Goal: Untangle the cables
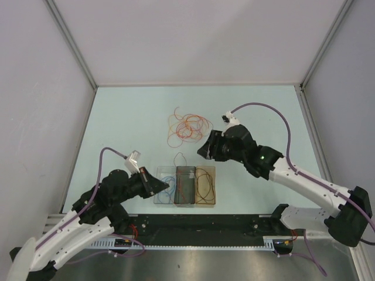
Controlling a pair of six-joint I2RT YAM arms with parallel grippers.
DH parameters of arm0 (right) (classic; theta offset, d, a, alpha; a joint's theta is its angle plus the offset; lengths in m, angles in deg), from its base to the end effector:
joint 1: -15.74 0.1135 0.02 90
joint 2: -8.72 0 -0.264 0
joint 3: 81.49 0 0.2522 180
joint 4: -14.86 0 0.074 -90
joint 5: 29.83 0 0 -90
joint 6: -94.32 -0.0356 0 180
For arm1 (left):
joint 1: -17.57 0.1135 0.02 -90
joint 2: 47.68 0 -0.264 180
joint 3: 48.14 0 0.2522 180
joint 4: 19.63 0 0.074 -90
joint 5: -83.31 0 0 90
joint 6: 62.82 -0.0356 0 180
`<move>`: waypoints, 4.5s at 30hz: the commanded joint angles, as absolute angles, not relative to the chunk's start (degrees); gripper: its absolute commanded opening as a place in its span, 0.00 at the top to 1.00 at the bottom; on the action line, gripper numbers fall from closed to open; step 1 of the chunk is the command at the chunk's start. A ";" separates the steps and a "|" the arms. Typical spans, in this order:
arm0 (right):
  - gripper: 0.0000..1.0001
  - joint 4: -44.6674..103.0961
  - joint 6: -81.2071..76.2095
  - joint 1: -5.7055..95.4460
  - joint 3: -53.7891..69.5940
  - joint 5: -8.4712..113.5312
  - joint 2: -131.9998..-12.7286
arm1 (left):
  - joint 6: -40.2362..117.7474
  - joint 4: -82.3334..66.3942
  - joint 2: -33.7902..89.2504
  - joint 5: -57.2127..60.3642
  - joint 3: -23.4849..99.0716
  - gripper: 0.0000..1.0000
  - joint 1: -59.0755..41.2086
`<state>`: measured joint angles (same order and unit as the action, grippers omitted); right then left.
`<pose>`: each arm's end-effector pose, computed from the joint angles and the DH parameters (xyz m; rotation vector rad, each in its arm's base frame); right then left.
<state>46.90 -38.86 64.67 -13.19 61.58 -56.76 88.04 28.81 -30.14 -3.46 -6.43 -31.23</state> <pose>0.1701 0.1939 0.3126 -0.0956 2.2229 0.9205 0.0632 -0.0752 0.2513 -0.1944 2.2283 -1.2174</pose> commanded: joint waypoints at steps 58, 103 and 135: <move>1.00 48.83 -46.04 74.46 -9.29 53.58 -77.59 | 82.55 15.58 -19.29 -6.42 -6.42 1.00 -31.39; 0.39 60.78 -36.38 65.23 -0.67 56.30 -70.13 | 71.30 10.30 14.01 -20.65 0.51 1.00 -35.43; 0.58 57.27 -34.53 64.96 -0.76 56.31 -73.81 | 72.26 25.33 30.46 -20.39 14.92 0.65 -40.44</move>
